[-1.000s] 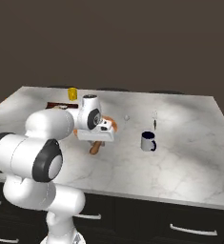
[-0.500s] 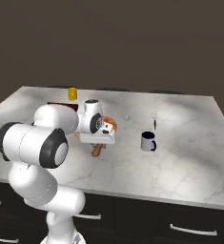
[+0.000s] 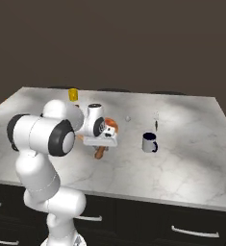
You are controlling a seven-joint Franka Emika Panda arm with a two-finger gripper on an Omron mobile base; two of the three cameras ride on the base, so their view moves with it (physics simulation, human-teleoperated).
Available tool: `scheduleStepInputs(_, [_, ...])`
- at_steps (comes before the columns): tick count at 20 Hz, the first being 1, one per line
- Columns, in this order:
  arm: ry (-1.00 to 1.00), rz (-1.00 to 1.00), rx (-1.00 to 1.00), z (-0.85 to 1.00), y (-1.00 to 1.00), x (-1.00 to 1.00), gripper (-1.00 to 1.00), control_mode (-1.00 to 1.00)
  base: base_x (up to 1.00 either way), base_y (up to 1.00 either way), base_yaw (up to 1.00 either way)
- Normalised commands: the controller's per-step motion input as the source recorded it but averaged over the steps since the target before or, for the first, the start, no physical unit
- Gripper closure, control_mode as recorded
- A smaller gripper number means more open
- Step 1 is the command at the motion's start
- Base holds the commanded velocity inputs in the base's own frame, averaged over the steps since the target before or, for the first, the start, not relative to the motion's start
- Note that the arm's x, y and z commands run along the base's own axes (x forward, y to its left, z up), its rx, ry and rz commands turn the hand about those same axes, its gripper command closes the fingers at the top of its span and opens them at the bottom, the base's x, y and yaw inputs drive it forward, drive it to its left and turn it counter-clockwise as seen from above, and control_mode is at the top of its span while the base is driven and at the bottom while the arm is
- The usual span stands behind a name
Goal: Take the pizza cutter from the drawer on the right and place it on the dining counter for cutting.
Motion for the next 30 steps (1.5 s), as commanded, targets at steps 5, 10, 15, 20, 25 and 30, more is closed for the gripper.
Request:
scheduleStepInputs(5, [0.00, 0.01, 0.00, -0.31, 0.00, 0.20, 1.00, -1.00, 0.00, 0.00, 0.00])
scheduleStepInputs(10, [0.00, 0.01, 0.00, -0.25, 0.00, 0.13, 1.00, -1.00, 0.00, 0.00, 0.00])
scheduleStepInputs(15, [0.00, 0.01, 0.00, -0.04, 0.00, 0.01, -1.00, -1.00, 0.00, 0.00, 0.00])
scheduleStepInputs(20, [0.00, 0.00, 0.00, 0.00, 0.00, 0.00, -1.00, -1.00, 0.00, 0.00, 0.00])
scheduleStepInputs(25, [-0.01, 0.00, 0.00, 0.23, 0.00, -0.05, -1.00, -1.00, 0.00, 0.00, 0.00])
scheduleStepInputs(30, [-0.01, 0.00, 0.00, 0.60, 0.00, -0.14, -1.00, -1.00, 0.00, 0.00, 0.00])
